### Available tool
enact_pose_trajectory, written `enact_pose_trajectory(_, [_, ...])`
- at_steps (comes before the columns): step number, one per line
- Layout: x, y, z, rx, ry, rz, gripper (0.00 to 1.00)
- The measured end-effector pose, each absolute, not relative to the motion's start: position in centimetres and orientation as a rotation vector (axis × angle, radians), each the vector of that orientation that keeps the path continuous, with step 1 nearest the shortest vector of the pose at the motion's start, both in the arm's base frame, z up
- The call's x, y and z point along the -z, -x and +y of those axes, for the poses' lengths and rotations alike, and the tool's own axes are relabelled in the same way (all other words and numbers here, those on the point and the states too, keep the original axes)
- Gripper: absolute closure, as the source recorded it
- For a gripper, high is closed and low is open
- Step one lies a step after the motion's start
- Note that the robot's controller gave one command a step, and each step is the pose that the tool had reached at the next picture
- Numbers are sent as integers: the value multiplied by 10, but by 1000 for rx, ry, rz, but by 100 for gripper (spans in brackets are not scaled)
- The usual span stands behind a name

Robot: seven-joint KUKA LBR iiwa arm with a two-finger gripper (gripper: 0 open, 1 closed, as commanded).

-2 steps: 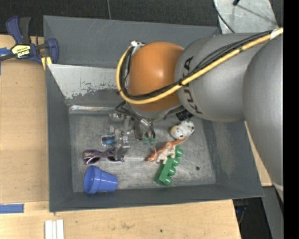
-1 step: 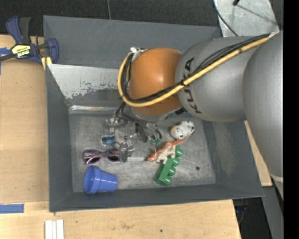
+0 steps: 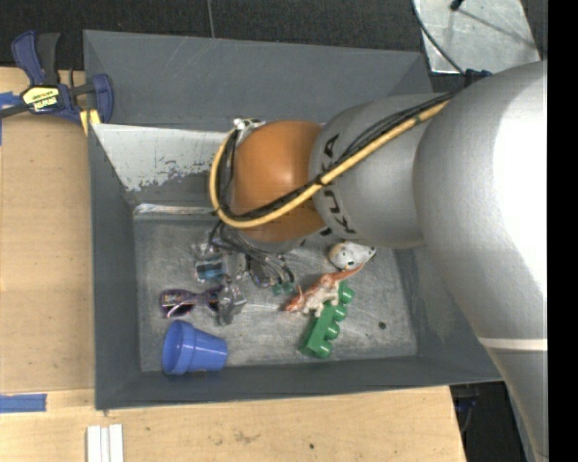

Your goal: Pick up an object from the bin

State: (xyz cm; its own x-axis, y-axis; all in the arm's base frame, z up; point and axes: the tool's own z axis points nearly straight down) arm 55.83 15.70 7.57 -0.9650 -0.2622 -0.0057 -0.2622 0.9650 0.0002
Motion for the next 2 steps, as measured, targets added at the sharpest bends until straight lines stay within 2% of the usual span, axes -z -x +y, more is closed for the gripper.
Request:
enact_pose_trajectory(1, [-75,-556,161,-9,378,3090,100])
enact_pose_trajectory(2, [-76,-554,161,-8,375,3094,100])
